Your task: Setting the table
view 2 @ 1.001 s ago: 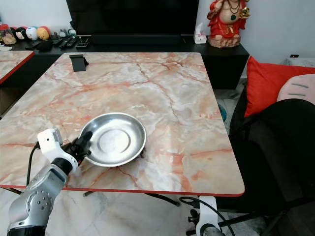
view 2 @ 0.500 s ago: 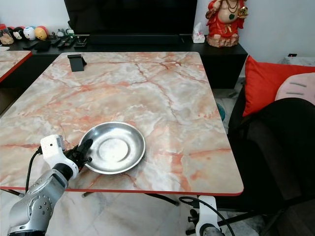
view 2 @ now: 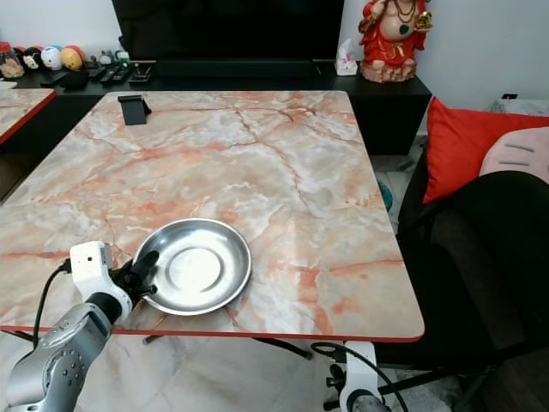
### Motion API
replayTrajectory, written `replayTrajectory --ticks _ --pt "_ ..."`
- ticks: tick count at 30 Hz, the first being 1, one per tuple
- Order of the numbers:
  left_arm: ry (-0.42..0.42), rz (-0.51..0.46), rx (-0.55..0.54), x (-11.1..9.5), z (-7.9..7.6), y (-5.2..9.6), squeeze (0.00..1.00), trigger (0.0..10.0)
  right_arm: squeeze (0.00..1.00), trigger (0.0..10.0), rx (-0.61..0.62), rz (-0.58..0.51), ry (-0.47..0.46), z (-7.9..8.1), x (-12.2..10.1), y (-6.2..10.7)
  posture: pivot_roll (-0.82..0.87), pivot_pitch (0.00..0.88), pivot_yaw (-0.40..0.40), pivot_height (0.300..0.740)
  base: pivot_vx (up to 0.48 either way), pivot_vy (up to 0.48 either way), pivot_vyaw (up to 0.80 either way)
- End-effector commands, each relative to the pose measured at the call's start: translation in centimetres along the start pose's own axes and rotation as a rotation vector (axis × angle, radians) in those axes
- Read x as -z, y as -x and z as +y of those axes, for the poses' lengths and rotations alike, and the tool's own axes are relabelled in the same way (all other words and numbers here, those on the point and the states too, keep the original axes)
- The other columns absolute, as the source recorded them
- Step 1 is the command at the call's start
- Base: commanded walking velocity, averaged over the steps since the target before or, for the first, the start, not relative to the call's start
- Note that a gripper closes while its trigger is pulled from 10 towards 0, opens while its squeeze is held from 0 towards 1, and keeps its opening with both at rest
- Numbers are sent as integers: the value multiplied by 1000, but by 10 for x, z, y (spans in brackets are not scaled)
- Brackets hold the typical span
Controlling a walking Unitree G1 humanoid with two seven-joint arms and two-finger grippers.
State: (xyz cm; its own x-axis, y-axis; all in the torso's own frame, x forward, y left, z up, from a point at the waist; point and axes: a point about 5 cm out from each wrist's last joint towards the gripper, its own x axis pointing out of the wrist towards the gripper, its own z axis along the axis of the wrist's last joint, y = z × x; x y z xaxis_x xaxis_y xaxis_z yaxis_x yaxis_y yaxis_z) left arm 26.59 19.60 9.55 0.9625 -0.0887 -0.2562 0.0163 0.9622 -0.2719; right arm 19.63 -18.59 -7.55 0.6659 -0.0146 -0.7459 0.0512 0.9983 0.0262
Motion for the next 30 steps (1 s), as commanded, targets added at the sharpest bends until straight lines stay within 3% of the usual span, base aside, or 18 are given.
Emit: replayTrajectory --ticks 1,12,18,19,26,28,30 --pt "-39 15 -11 1 0 1 1000 10000 0 10000 -8 -1 6 3 -3 -1 -45 0 19 740 0 0 0" --pt "-58 -8 -12 -2 -3 -3 1000 10000 0 10000 -8 6 9 2 -1 -1 -44 0 19 740 0 0 0" --pt "-106 -112 -66 -19 0 -2 1000 10000 0 10000 -8 8 9 2 -1 -1 -41 0 17 740 0 0 0" --pt "-126 -123 -77 -21 1 -2 0 10000 0 10000 -9 8 10 2 -1 -1 -40 0 17 740 0 0 0" --pt "-207 -201 -119 -33 2 -1 0 10000 0 10000 -11 7 10 3 -1 -1 -41 0 18 740 0 0 0" --pt "-265 -265 -128 -42 0 1 0 10000 0 10000 -11 6 9 3 -1 -1 -41 0 18 740 0 0 0" --pt "-373 -355 -116 -52 -6 3 0 10000 0 10000 -11 5 9 3 -1 -1 -42 0 17 740 0 0 0"
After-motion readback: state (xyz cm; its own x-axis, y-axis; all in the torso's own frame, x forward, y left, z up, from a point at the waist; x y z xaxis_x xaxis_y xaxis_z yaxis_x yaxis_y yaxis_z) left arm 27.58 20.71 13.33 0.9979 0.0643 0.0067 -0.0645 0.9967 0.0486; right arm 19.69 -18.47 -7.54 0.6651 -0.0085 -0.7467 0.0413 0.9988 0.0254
